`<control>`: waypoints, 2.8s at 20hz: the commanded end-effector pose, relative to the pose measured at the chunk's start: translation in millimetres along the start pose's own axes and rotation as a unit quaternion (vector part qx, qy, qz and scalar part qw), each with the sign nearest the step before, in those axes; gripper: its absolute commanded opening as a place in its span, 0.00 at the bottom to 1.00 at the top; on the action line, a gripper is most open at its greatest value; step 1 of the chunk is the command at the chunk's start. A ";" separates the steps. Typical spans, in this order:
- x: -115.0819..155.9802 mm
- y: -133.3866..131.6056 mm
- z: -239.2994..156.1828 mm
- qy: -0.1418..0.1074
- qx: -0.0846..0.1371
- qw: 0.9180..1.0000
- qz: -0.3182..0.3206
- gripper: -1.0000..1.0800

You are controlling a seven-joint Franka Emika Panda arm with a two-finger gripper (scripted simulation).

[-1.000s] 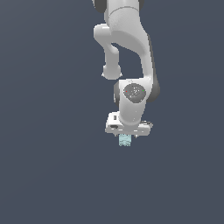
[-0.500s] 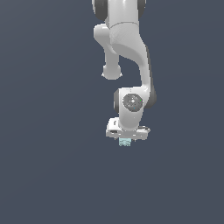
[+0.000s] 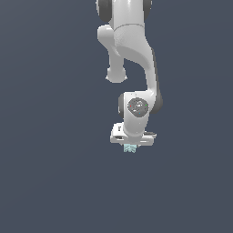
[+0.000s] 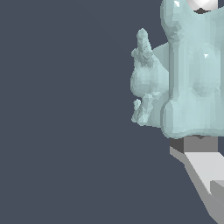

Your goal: Pick up the object and move it to a goal position.

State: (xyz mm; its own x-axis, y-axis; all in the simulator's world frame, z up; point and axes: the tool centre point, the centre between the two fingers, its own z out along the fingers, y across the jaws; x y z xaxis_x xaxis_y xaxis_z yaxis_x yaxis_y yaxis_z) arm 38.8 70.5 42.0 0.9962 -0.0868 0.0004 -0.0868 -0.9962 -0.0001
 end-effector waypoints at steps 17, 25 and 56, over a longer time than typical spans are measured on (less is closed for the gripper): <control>22.7 -4.9 -50.3 0.033 0.020 0.998 -0.057 0.00; 46.8 -12.5 -120.3 0.078 0.046 0.987 -0.133 0.00; 70.7 -26.3 -404.9 0.236 0.154 0.866 -0.412 0.00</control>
State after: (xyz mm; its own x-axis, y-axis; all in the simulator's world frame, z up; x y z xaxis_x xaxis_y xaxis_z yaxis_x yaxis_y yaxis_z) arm 112.5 90.8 435.1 0.6254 0.5804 0.5216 0.7115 -0.6986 -0.0759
